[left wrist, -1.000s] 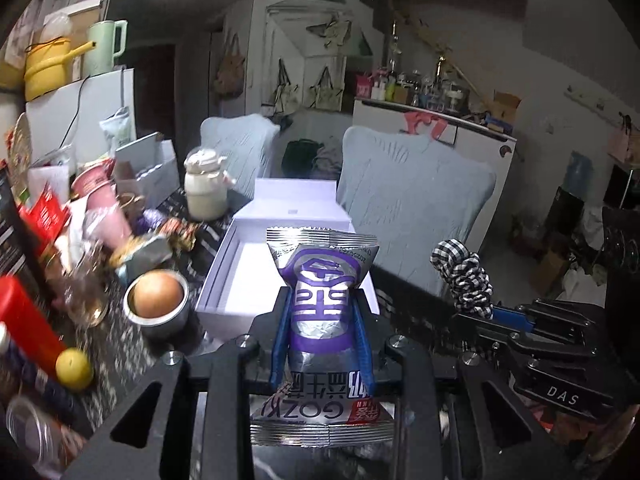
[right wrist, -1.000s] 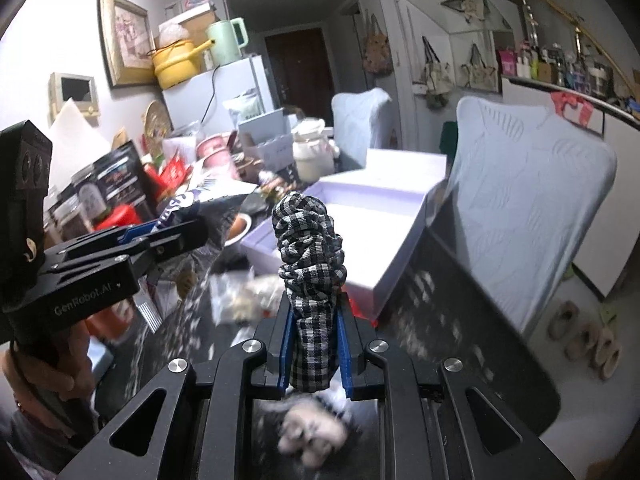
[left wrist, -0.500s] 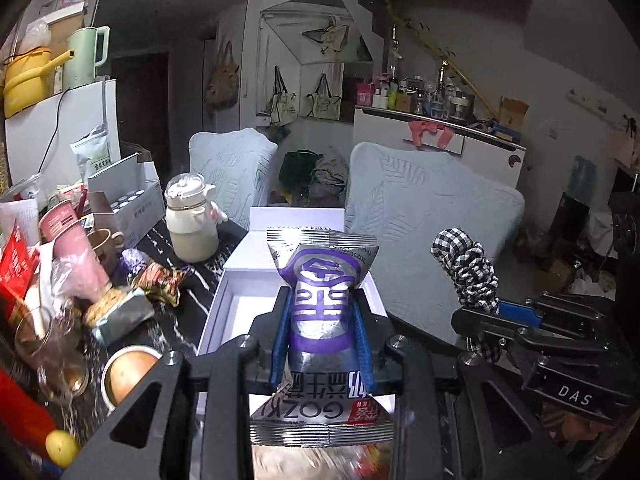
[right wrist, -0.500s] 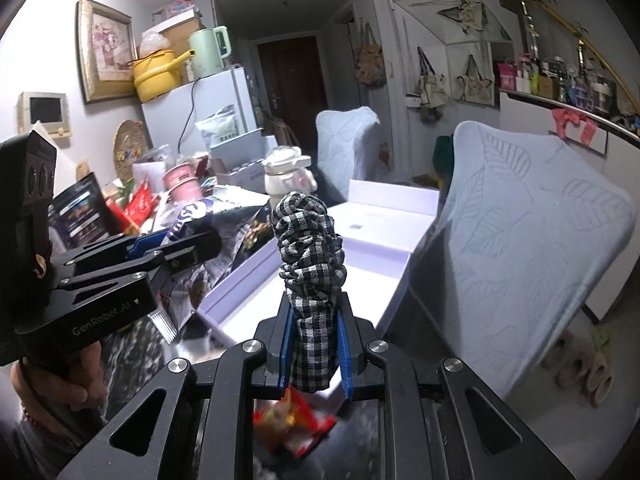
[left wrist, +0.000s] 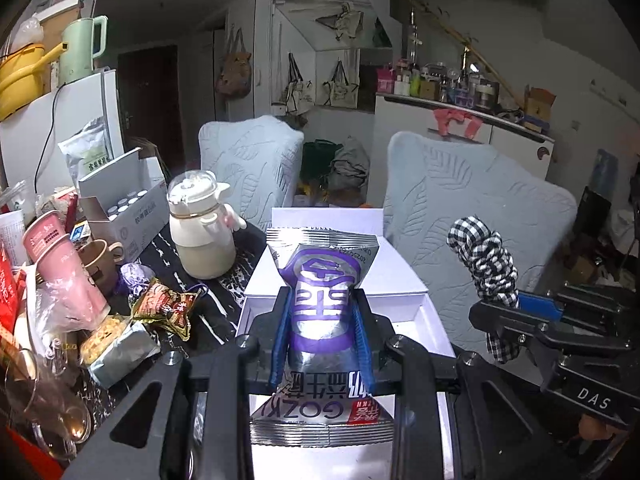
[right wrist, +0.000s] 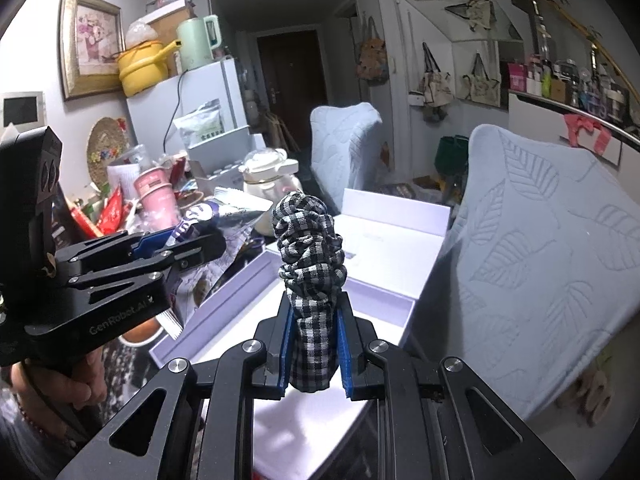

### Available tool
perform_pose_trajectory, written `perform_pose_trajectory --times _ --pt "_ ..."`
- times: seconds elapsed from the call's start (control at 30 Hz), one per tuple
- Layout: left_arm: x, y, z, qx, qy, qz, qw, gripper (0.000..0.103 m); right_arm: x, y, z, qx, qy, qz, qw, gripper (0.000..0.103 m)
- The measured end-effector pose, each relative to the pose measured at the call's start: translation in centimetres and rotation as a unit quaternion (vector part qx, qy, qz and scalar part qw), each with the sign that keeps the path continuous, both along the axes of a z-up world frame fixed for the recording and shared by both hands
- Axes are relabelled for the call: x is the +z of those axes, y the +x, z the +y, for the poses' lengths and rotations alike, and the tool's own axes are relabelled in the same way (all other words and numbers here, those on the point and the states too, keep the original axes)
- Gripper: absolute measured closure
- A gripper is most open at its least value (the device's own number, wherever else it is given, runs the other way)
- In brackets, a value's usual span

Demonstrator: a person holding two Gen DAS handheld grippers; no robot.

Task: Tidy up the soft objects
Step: 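Carry the scrunchie and purple snack bag over the open white box with both grippers, then open both grippers to drop the scrunchie and snack bag into the box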

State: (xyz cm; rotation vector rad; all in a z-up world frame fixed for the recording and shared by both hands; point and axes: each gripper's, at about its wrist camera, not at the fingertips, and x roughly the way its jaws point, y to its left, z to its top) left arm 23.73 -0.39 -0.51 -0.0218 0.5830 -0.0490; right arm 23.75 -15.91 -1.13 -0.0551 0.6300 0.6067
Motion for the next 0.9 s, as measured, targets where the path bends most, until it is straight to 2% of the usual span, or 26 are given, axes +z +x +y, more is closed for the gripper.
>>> perform_pose_trajectory --times 0.37,0.63,0.8,0.9 --pt "-3.6 3.4 0.4 0.012 0.015 0.057 0.9982 0.074 -3.4 4.1 1.9 0.009 -0.037 0.043 0.998 0.084" --pt "-5.7 4.6 0.6 0.025 0.033 0.091 0.9950 0.074 -5.7 5.0 2.7 0.005 -0.055 0.073 0.996 0.084" --pt "-7.2 5.3 0.6 0.026 0.028 0.122 0.9918 0.074 -7.0 5.6 3.0 0.004 -0.060 0.096 0.994 0.083" --pt "-8.1 5.9 0.7 0.028 0.018 0.149 0.9882 0.074 -7.5 5.9 3.1 0.000 -0.066 0.105 0.992 0.078"
